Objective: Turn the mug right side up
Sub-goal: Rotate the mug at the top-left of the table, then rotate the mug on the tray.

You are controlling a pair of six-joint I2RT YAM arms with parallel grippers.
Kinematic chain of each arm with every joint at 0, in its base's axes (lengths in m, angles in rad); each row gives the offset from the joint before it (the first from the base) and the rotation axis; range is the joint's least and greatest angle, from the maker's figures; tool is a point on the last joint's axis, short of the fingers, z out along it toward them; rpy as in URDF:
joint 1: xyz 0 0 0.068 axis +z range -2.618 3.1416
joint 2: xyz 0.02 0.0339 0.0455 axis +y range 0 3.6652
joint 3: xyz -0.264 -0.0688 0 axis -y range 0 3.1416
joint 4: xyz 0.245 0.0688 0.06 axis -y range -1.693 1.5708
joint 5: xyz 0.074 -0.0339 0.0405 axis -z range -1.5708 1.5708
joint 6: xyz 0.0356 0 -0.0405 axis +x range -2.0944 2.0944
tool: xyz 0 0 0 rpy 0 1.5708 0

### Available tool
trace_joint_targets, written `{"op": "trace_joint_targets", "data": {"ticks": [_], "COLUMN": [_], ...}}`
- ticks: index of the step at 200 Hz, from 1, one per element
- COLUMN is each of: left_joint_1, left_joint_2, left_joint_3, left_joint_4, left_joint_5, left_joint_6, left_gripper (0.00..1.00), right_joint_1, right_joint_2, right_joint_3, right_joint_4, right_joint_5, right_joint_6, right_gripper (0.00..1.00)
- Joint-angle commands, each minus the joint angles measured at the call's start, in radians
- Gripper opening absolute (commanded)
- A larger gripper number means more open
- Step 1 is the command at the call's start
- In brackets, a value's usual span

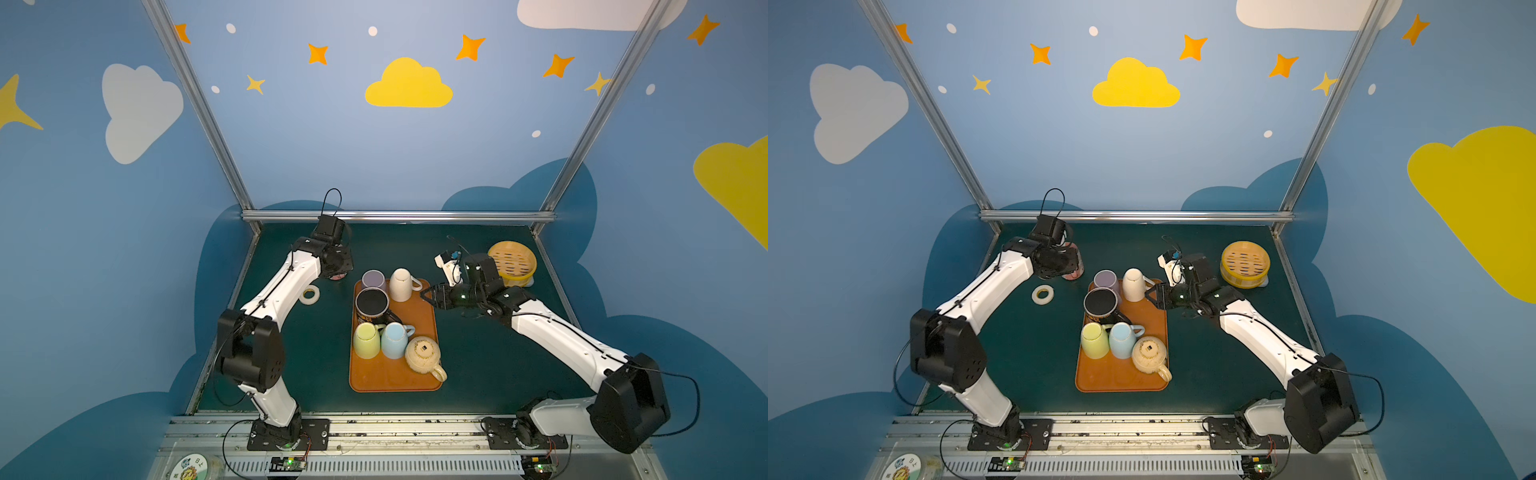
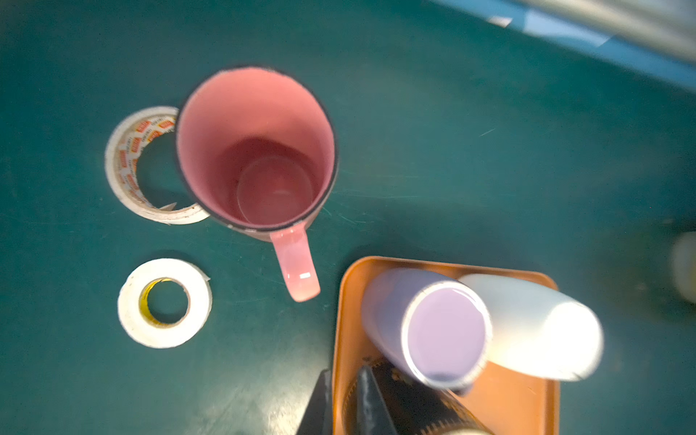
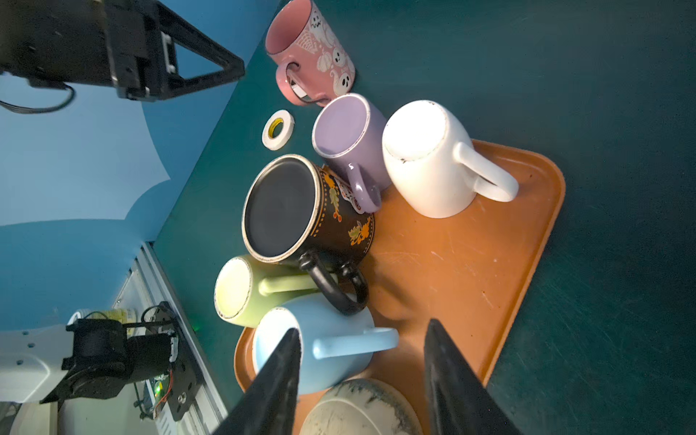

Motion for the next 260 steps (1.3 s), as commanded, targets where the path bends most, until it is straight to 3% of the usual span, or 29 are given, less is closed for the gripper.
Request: {"op": "trace_joint_targets", "data": {"ticks": [1, 45, 66, 86, 109, 126, 152, 169, 211, 260], "left_joint_1": [-0.013, -0.048, -0.061, -0.072, -0.079, -0.080, -0.080, -0.082, -0.084, -0.083], "left_joint_2": [-0.104, -0.311, -0.404, -0.497, -0.608, -0.683, -0.789, -0.838, -0.928, -0.989], "left_joint_3": [-0.062, -0.233, -0.296, -0.357, -0.413, -0.446, -0.501, -0.534, -0.592, -0.633], "left_joint_4": [0.015, 0.054, 0.053, 0.053, 0.041, 0.017, 0.001, -0.009, -0.032, -0.003], "left_joint_5": [0.029, 0.080, 0.100, 0.123, 0.140, 0.137, 0.145, 0.158, 0.148, 0.118], "left_joint_6": [0.009, -0.014, -0.018, -0.017, -0.012, -0.005, -0.021, -0.037, -0.051, -0.059], "left_gripper": [0.18, 0.27, 0.32, 0.38, 0.52, 0.65, 0.81, 1.00, 1.00, 1.00], "right_joint_1": [0.044, 0.093, 0.086, 0.039, -0.070, -0.112, -0.135, -0.134, -0.117, -0.090], "right_joint_2": [0.019, 0.105, 0.185, 0.265, 0.350, 0.431, 0.621, 0.739, 0.917, 0.951], "right_joint_3": [0.062, 0.170, 0.253, 0.326, 0.405, 0.479, 0.702, 0.843, 1.045, 1.004], "right_joint_4": [-0.134, -0.261, -0.319, -0.351, -0.317, -0.298, -0.408, -0.478, -0.566, -0.569], "right_joint_5": [0.050, 0.093, 0.109, 0.089, -0.011, 0.017, 0.074, 0.094, 0.118, 0.116], "right_joint_6": [-0.144, -0.266, -0.387, -0.464, -0.387, -0.318, -0.256, -0.238, -0.219, -0.253], "right_gripper": [0.48, 0.52, 0.55, 0.57, 0.56, 0.47, 0.13, 0.06, 0.00, 0.00]}}
